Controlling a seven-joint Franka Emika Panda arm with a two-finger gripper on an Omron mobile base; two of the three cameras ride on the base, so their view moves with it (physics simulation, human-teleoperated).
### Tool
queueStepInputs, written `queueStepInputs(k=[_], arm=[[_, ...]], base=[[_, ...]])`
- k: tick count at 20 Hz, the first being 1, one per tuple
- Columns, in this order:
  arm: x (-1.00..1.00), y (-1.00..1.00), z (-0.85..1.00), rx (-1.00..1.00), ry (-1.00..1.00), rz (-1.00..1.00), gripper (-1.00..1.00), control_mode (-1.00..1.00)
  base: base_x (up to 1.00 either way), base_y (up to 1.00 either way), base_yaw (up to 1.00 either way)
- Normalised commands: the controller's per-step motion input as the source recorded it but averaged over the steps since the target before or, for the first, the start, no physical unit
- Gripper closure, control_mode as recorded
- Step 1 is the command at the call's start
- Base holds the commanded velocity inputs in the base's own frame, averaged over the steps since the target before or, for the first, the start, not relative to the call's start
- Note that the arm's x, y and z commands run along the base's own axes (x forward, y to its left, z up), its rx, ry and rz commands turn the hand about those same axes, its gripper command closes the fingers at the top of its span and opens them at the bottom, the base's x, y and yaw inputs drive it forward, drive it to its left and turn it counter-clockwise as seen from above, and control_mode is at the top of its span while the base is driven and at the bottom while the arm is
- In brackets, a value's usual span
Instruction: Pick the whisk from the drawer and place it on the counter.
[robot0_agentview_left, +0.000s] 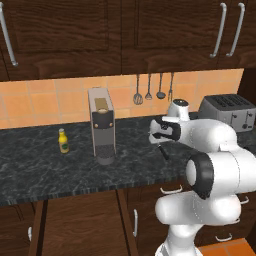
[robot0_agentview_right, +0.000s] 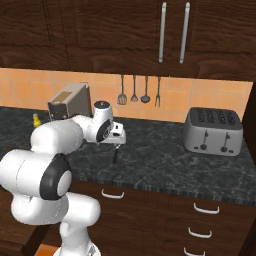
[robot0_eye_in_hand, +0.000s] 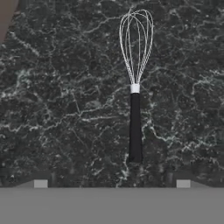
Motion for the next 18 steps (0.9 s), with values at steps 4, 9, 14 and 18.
queueStepInputs(k=[4, 9, 14, 18], arm=[[-0.88, 0.22, 0.76, 0.00, -0.06, 0.04, -1.00, -1.00], [-1.00, 0.15, 0.90, 0.00, -0.04, 0.01, -1.00, -1.00], [-1.00, -0.01, 0.85, 0.00, -0.02, 0.00, -1.00, -1.00], [-0.85, 0.00, 0.79, 0.00, 0.00, 0.00, -1.00, -1.00]], base=[[0.00, 0.00, 0.00], [0.00, 0.00, 0.00], [0.00, 0.00, 0.00], [0.00, 0.00, 0.00]])
